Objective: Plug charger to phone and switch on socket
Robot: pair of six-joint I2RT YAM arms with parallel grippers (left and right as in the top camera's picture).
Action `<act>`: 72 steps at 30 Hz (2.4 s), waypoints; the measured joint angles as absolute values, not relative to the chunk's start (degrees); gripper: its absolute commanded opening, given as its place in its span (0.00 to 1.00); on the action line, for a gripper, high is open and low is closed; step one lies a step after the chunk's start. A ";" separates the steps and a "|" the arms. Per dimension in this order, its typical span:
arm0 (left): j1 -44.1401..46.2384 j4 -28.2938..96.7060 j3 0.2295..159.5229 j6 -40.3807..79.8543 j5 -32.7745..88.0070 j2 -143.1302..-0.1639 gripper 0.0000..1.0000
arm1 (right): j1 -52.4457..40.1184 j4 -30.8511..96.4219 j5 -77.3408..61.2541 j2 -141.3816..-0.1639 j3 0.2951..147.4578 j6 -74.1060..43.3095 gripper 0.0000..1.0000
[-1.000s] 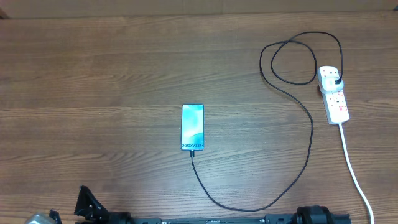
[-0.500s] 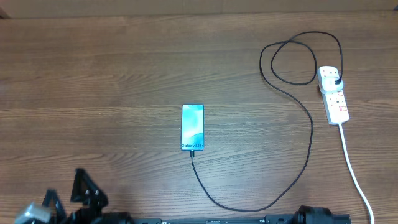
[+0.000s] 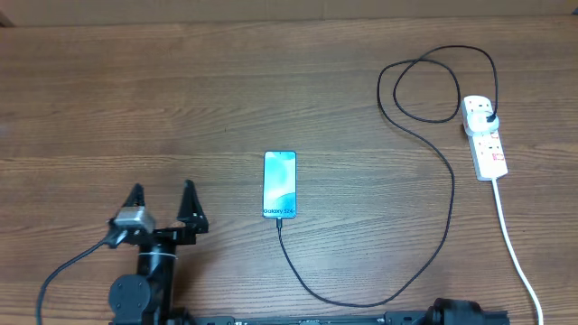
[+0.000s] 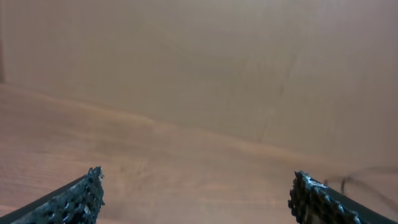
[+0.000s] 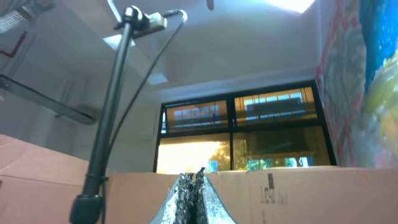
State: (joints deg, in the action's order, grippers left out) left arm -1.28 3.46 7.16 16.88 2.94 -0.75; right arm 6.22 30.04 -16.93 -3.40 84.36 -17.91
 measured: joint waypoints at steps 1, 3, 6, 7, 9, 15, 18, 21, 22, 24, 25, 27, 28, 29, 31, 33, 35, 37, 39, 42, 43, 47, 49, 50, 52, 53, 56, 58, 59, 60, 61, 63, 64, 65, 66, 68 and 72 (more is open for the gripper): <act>-1.28 3.01 5.74 15.81 3.70 -0.75 1.00 | 6.22 30.04 -16.91 -2.59 84.36 -17.91 0.04; -1.28 2.24 3.22 14.31 4.58 -0.75 1.00 | 6.22 30.02 -16.93 -1.65 84.40 -17.93 0.04; -1.28 2.35 0.47 12.82 5.48 -0.75 1.00 | 6.22 30.02 -16.91 -1.13 84.71 -17.87 0.04; -1.28 2.20 0.47 12.60 5.63 -0.75 1.00 | 6.22 30.04 -16.93 -1.13 84.68 -17.87 0.04; -1.28 2.02 0.47 11.97 5.91 -0.75 1.00 | 6.22 30.02 -16.91 -1.13 84.68 -17.78 0.05; -1.28 3.68 0.47 11.57 6.07 -0.75 1.00 | 6.22 30.04 -16.91 -1.10 84.82 -17.74 0.08; -1.28 3.68 0.47 11.57 6.09 -0.75 1.00 | 6.22 30.22 -16.95 -1.06 85.56 -17.72 0.08; -1.28 3.68 0.47 11.55 6.07 -0.75 0.99 | 5.43 30.74 -17.21 -1.04 86.39 -17.74 0.09; -1.28 3.68 0.47 11.57 6.09 -0.75 1.00 | 4.62 30.92 -17.17 -1.04 86.74 -17.67 0.10; -1.28 3.68 0.47 11.57 6.09 -0.75 1.00 | 2.48 31.07 -17.15 -1.04 87.15 -17.23 0.27; -1.28 3.68 0.47 11.57 6.07 -0.75 1.00 | 1.08 31.16 -17.10 -1.02 87.35 -16.99 0.52; -1.28 3.68 0.47 11.55 6.09 -0.75 1.00 | -1.10 31.09 -17.04 -0.95 87.39 -15.66 1.00; -1.28 3.68 0.47 11.57 6.09 -0.75 1.00 | -1.56 30.94 -16.69 -0.95 87.39 -15.55 1.00; -1.28 3.68 0.47 11.55 6.09 -0.75 1.00 | -1.69 30.48 -16.16 -0.95 87.37 -15.40 1.00; -1.28 3.68 0.47 11.55 6.07 -0.75 1.00 | -1.67 28.01 -14.50 -0.95 87.24 -14.90 1.00; -1.28 3.68 0.47 11.57 6.09 -0.75 1.00 | -1.65 25.17 -12.80 -0.89 86.43 -14.74 1.00; -1.28 3.68 0.47 11.55 6.09 -0.75 0.99 | -1.65 24.05 -9.76 -0.64 84.23 -14.74 1.00; -1.28 3.68 0.47 11.55 6.07 -0.75 1.00 | -1.65 23.94 -6.50 -0.40 79.70 -14.76 1.00; -1.28 3.70 0.47 11.55 6.09 -0.75 1.00 | -1.65 23.62 -4.19 -0.34 71.46 -14.83 1.00; -1.28 3.70 0.47 11.55 6.11 -0.75 1.00 | -1.65 21.02 -2.68 -0.91 60.49 -14.94 1.00; -1.28 3.68 0.47 11.55 6.17 -0.75 0.99 | -1.65 19.27 -2.55 -0.82 55.20 -14.96 1.00; -1.28 3.73 0.47 11.55 6.28 -0.75 1.00 | -1.65 14.55 -2.04 -1.08 38.04 -14.98 1.00; -1.28 3.70 0.47 11.55 6.28 -0.75 1.00 | -1.65 11.29 -2.00 -1.08 31.64 -14.96 1.00; -1.28 3.73 0.47 11.55 6.28 -0.75 1.00 | -1.65 9.50 -1.96 -1.08 27.79 -14.98 1.00; -1.28 3.70 0.47 11.55 6.28 -0.75 1.00 | -1.65 7.62 -1.89 -1.06 21.58 -14.98 1.00; -1.28 3.73 0.47 11.55 6.28 -0.75 1.00 | -1.65 6.02 -1.89 -1.06 18.90 -15.00 1.00; -1.28 3.73 0.47 11.55 6.31 -0.75 0.99 | -1.63 3.86 -1.91 -1.06 11.66 -14.98 1.00; -1.28 3.70 0.47 11.55 6.28 -0.75 1.00 | -1.65 3.66 -1.89 -1.06 8.29 -15.00 1.00; -1.28 3.70 0.47 11.55 6.31 -0.75 1.00 | -1.65 3.68 -1.89 -1.06 7.29 -14.98 1.00; -1.28 3.70 0.47 11.55 6.31 -0.75 1.00 | -1.63 3.73 -1.89 -1.06 6.35 -14.98 1.00; -1.28 3.73 0.47 11.55 6.28 -0.75 1.00 | -1.65 3.66 -1.87 -1.06 5.15 -15.00 1.00; -1.28 3.70 0.47 11.55 6.28 -0.75 1.00 | -1.65 3.60 -1.89 -1.06 3.64 -14.96 1.00; -1.28 3.73 0.47 11.55 6.28 -0.75 1.00 | -1.65 3.51 -1.91 -1.06 2.87 -14.98 1.00; -1.28 3.73 0.47 11.55 6.31 -0.75 0.99 | -1.65 3.44 -1.87 -1.06 2.15 -15.00 1.00; -1.28 3.70 0.47 11.55 6.31 -0.75 1.00 | -1.65 3.44 -1.87 -1.06 1.52 -14.98 1.00; -1.28 3.73 0.47 11.55 6.28 -0.75 1.00 | -1.65 4.91 -1.85 -1.08 1.04 -14.96 1.00; -1.28 3.70 0.47 11.55 6.28 -0.75 0.99 | -1.65 5.13 -1.48 -1.06 1.04 -15.00 1.00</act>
